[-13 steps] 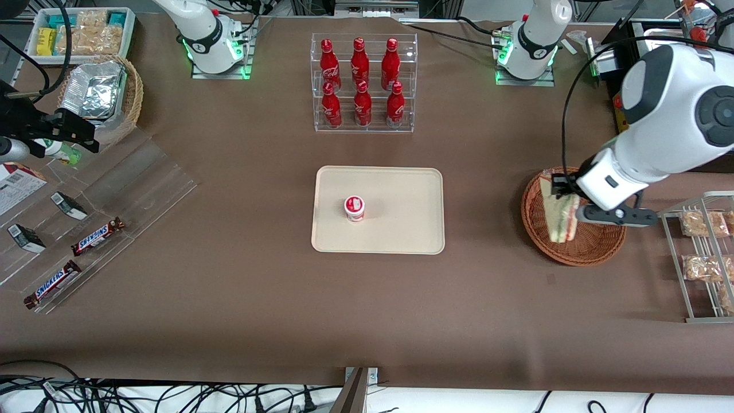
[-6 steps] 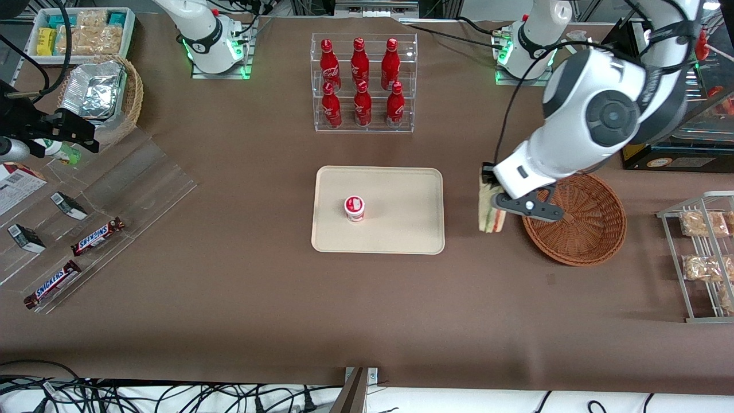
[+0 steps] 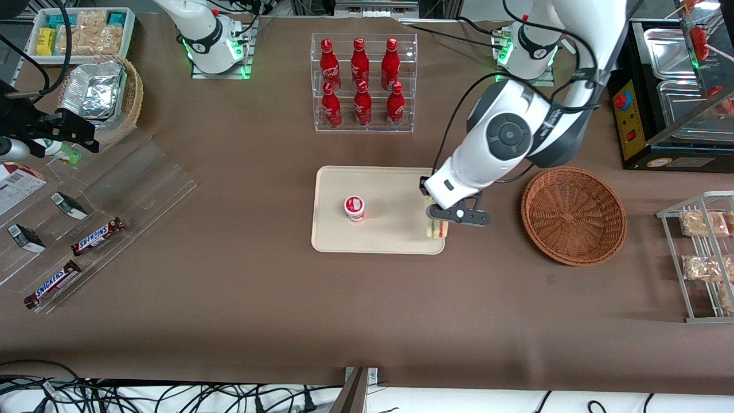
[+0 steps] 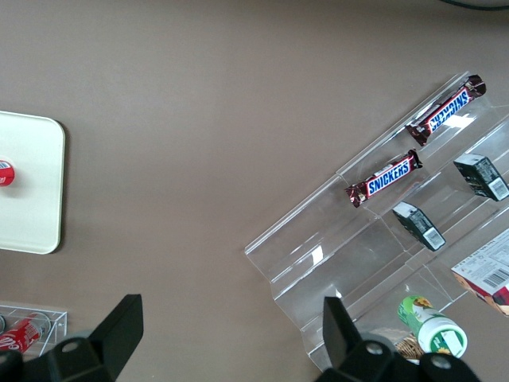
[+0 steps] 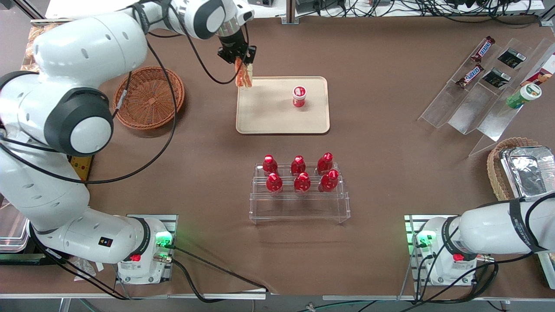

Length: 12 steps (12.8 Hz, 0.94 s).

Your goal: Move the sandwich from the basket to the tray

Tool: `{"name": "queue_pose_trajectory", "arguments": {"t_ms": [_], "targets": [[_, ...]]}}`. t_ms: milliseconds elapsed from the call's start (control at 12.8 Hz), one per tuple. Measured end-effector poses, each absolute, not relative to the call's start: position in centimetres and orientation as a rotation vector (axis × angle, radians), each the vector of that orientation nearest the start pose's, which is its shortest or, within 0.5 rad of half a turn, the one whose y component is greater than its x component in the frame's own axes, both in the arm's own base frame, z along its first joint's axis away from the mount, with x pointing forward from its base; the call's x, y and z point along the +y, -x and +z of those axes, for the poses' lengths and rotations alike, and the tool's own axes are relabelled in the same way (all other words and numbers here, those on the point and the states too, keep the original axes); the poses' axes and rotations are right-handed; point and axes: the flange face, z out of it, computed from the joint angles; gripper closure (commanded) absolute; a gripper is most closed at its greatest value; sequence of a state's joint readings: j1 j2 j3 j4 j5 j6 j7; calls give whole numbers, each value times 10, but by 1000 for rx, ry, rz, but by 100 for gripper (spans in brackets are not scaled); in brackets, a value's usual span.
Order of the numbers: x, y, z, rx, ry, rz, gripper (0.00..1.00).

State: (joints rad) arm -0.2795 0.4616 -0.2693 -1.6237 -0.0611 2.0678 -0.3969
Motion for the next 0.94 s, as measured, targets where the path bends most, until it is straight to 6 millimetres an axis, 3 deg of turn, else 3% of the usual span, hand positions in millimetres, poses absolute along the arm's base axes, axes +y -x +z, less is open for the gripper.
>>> {"name": "queue_pose_trajectory", "arguments": {"t_ms": [234,546,936], "targets": [[-357,-579,334,182,3296,124,100],[-376,-553,297,214,3249,73,100],[-383,-519,252,249,3226,-6,100]]}}
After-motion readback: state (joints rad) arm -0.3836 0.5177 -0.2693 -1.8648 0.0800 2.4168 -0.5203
